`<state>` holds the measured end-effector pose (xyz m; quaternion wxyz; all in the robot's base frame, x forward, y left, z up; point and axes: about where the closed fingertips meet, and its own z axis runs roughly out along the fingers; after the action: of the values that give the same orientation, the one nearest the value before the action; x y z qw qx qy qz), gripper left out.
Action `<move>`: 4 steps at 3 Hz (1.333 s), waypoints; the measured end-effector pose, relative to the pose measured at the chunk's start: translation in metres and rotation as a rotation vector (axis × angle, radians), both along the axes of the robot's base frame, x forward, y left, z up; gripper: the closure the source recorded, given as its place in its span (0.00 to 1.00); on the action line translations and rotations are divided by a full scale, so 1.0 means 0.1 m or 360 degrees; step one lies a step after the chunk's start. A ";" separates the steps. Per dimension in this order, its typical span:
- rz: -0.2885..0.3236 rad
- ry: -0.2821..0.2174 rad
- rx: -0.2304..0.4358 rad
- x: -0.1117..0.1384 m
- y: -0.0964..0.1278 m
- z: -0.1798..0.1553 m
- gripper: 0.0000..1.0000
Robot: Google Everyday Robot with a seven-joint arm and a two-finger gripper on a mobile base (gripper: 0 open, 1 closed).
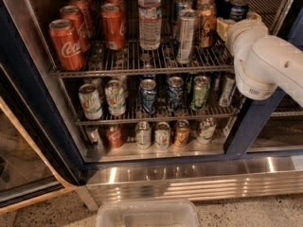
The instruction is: Pick pepsi can from top shelf of fridge
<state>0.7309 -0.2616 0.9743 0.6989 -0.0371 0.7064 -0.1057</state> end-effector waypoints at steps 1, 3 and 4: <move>-0.0020 -0.0002 0.0030 0.07 -0.06 -0.04 0.43; -0.0068 -0.0019 0.0062 0.16 -0.16 -0.05 0.42; -0.0078 -0.0035 0.0075 0.20 -0.18 -0.04 0.42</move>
Offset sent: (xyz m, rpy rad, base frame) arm 0.0124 -0.0127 -0.0076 0.0349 -0.0020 -0.0221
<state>0.7505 -0.2795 0.9703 0.7046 -0.0021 0.7016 -0.1064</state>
